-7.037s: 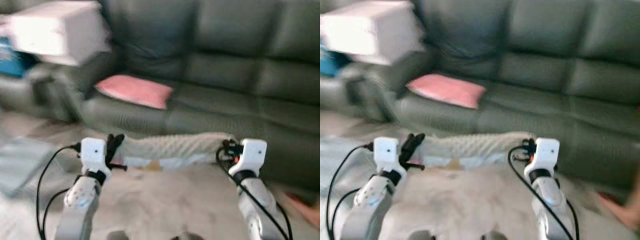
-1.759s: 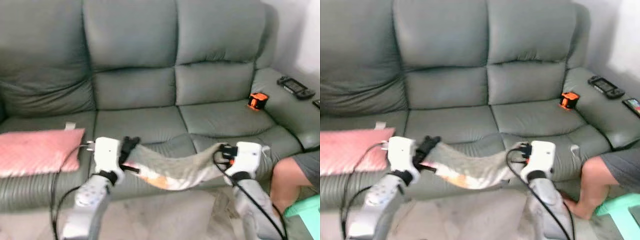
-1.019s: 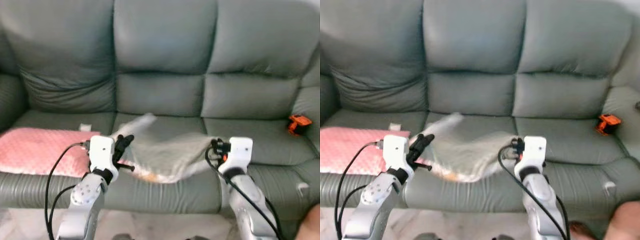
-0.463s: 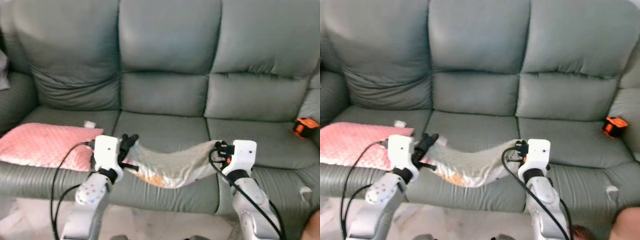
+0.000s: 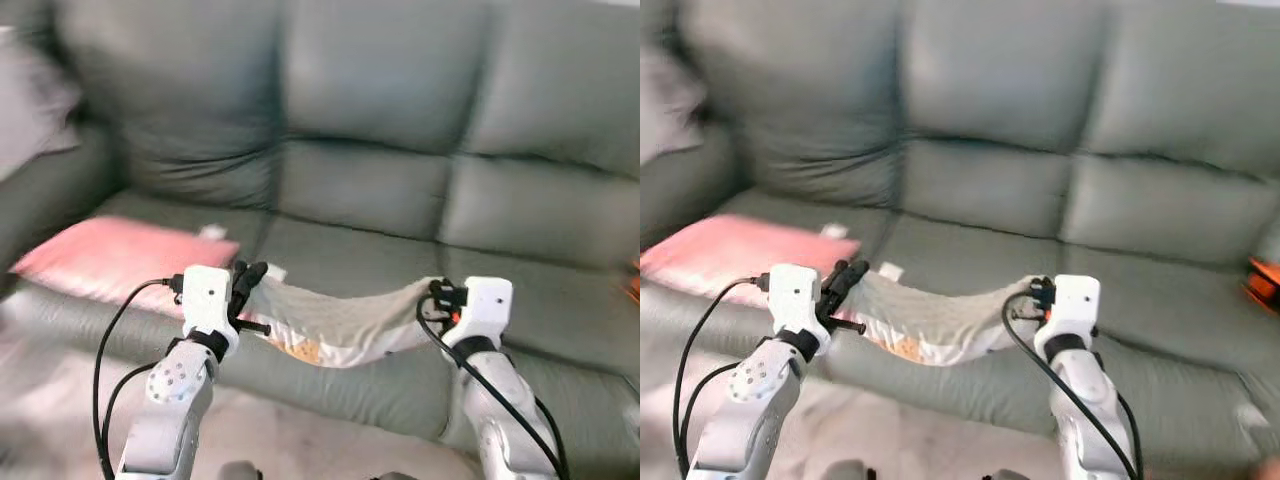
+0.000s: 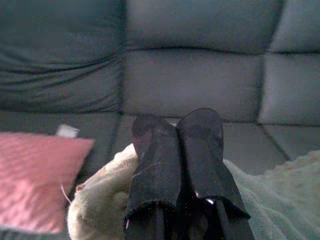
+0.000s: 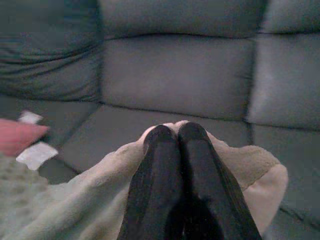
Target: Move the pillow to the sofa
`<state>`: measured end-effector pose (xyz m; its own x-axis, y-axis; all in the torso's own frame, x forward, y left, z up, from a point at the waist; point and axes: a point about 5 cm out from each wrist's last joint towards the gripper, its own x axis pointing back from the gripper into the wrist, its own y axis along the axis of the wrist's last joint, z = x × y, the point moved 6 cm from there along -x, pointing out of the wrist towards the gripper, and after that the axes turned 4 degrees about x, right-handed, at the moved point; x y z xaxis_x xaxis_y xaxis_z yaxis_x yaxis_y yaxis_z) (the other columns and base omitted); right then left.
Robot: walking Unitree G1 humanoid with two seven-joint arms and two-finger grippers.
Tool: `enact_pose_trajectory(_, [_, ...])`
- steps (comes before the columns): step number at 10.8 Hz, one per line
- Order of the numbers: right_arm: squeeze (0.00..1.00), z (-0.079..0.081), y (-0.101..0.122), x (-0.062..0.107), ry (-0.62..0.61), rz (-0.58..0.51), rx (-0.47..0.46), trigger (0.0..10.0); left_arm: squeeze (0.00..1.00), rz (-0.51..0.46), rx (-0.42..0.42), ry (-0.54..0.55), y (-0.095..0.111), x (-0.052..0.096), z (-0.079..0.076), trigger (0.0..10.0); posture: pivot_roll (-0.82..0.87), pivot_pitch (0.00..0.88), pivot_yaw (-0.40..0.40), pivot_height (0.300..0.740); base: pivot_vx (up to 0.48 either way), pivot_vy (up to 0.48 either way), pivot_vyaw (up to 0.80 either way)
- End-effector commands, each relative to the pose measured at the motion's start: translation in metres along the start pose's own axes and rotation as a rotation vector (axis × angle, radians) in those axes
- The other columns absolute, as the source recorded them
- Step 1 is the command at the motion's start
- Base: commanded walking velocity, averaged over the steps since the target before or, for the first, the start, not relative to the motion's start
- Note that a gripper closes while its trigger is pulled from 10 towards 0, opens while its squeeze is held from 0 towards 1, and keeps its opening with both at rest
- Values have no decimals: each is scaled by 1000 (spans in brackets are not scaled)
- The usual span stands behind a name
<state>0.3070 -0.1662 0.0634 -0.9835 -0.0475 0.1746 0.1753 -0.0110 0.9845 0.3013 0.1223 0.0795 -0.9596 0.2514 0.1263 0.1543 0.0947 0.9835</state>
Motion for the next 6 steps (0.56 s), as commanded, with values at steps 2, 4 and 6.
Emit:
enact_pose_trajectory(2, [0,-6,9,-8,-51,-40,-21,10000,0,-44,-19,13,12,-6,2,10000,39,0,-11,740,0,0,0])
enact_pose_trajectory(4, [0,-20,16,-14,-125,-56,-20,10000,0,-75,-22,39,21,-16,12,10000,35,0,-8,740,0,0,0])
enact_pose_trajectory(6, [0,-38,23,-16,-183,-75,-31,10000,0,-113,-28,95,34,-26,31,10000,21,0,2,740,0,0,0])
